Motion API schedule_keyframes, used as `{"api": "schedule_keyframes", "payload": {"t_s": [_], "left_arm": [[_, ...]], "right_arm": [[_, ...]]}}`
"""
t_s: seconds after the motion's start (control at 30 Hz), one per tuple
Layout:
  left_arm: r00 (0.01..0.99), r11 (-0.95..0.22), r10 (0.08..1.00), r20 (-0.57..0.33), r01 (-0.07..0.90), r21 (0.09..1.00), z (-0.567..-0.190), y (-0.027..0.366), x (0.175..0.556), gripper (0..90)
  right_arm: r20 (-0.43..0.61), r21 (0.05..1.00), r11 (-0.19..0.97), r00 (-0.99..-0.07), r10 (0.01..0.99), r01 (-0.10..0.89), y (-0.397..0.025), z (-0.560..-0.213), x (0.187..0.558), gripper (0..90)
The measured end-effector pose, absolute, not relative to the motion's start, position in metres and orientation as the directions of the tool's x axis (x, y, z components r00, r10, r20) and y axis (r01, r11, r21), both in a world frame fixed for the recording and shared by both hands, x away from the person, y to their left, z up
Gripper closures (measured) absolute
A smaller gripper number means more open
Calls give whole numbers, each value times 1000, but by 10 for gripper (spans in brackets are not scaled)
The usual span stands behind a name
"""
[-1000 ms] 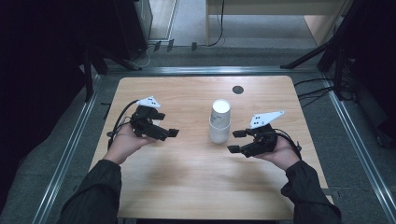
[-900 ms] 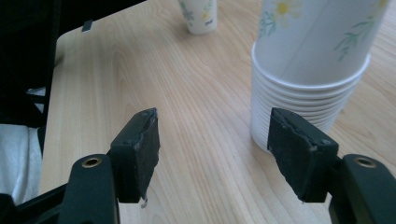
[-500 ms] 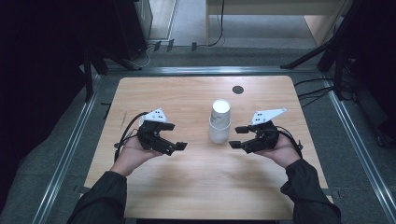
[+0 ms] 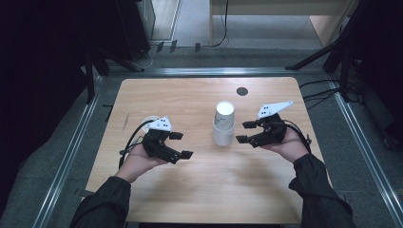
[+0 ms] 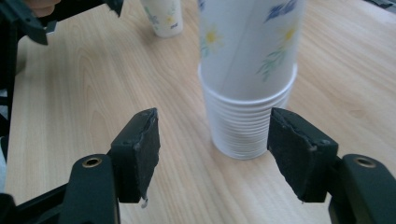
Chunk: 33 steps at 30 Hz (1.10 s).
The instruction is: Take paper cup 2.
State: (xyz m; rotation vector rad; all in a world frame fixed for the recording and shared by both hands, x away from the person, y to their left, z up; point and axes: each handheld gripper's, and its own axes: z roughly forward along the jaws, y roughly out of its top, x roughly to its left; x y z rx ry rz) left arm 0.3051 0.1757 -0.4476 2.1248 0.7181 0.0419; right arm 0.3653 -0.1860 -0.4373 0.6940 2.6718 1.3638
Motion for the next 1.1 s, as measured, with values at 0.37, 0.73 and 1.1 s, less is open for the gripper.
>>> {"api": "schedule_keyframes", "payload": {"t_s": [0.37,0.73,1.1], "left_arm": [[832,-451,504,-231,482,752,-448,179,305,140],[840,-468,491,-229,477,744,-450,178,304,141],[840,-460,491,-232,476,749,-450,180,304,141]], "right_arm": [[104,757,564,-913,394,330,-184,-409,392,337],[115,694,642,-930,348,326,-168,-395,416,273],[111,652,695,-945,308,303,-136,-390,428,244]]}}
